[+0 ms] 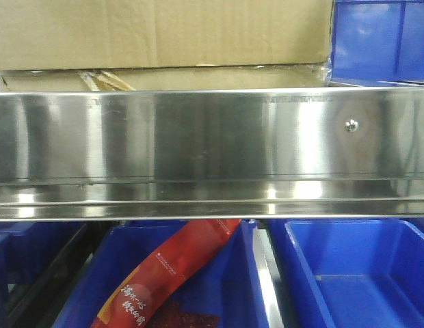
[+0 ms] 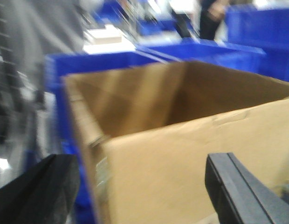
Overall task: Grab carton from right shelf to conveyor
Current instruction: 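Clamp the carton's opposite side walls with left and right grippers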
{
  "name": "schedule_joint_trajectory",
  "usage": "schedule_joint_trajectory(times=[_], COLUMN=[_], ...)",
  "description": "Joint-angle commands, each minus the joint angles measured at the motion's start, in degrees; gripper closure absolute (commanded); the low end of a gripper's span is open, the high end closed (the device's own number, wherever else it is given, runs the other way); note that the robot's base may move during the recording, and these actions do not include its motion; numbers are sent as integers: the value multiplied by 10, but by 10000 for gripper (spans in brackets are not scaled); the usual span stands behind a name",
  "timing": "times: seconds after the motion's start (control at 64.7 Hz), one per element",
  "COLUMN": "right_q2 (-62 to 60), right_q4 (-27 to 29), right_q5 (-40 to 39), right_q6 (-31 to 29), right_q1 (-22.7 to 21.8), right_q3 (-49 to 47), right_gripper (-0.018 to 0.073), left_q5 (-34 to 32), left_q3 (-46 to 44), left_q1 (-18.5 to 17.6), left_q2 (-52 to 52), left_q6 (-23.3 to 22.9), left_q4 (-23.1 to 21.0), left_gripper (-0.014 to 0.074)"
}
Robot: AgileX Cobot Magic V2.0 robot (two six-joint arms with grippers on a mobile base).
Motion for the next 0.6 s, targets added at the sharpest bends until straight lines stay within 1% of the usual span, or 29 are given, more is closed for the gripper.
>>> schedule_joint_trajectory(times=[0.0,0.046,0.124,0.154,0.247,0.278,0.355,0.402,0.479,0.587], right_q2=[64,100,162,187,259,279,348,380,423,479], right_q4=[1,1,1,-1,-30,-43,-103,-122,-124,-125], right_q5=[36,67,133,155,241,268,346,346,346,346], right_q6=[-3,-3,3,10,57,71,110,116,116,116], right_q1=[15,18,19,19,19,19,31,40,54,68], right_q3=[-77,-124,-211,-241,-355,-377,-480,-525,-590,-652], right_gripper=[10,10,10,10,10,10,10,10,10,10], left_q5=[24,56,133,159,238,257,321,353,382,389], left_q3=[-67,-112,-197,-226,-328,-354,-428,-465,-502,-531], left_q1=[-12,-11,3,9,34,42,65,80,91,92], left_q2=[64,110,180,201,272,291,346,377,415,453], left_q6=[0,-13,-71,-82,-93,-95,-96,-96,-96,-96], left_q4=[-4,-5,0,3,3,3,3,3,3,16], left_gripper=[133,133,133,133,133,133,133,133,133,133])
